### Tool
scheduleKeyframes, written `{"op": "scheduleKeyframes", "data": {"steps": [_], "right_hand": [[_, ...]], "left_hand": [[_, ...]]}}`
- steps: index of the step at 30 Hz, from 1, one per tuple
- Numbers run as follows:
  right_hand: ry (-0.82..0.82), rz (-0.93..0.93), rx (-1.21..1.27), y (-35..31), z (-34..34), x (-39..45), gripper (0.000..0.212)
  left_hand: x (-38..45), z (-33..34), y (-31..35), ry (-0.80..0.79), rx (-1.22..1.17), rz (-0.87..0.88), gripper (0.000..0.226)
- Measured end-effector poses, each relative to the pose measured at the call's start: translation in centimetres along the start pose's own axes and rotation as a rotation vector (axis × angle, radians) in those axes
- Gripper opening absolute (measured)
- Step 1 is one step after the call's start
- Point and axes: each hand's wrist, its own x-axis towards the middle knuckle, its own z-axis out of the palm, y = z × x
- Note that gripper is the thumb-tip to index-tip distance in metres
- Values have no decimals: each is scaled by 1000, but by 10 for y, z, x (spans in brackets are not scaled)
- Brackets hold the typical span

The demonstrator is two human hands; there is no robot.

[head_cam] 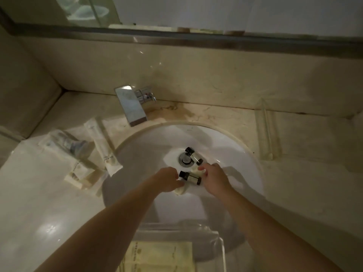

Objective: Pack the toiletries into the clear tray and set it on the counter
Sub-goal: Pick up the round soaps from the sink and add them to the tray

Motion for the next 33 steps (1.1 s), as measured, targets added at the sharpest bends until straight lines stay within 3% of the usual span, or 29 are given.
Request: {"op": "scheduleKeyframes", "data": {"steps": [5, 11, 17, 20, 25, 29, 33], "right_hand": [[-174, -99, -217, 9, 21, 45, 55], [-60, -147, -391, 14, 37, 65, 28], [-77, -176, -404, 18, 41, 67, 23], [-46, -71, -163, 20, 38, 63, 21], [-86, 159, 519, 5, 8, 46, 13], [-159, 260, 1153, -16, -18, 0, 12], [-112, 254, 1310, -38, -32, -51, 13]], "left_hand": [[39, 25, 2, -67, 118, 18, 47], [60, 33, 4, -77, 196, 91, 41], [55, 26, 4, -29, 23, 46, 41], [51, 18, -3, 17, -199, -15, 29], [26, -3, -10, 5, -899, -52, 9], [-14, -12, -14, 31, -1163, 0, 19], [-66, -20, -14, 30, -1301, 137, 31]]}}
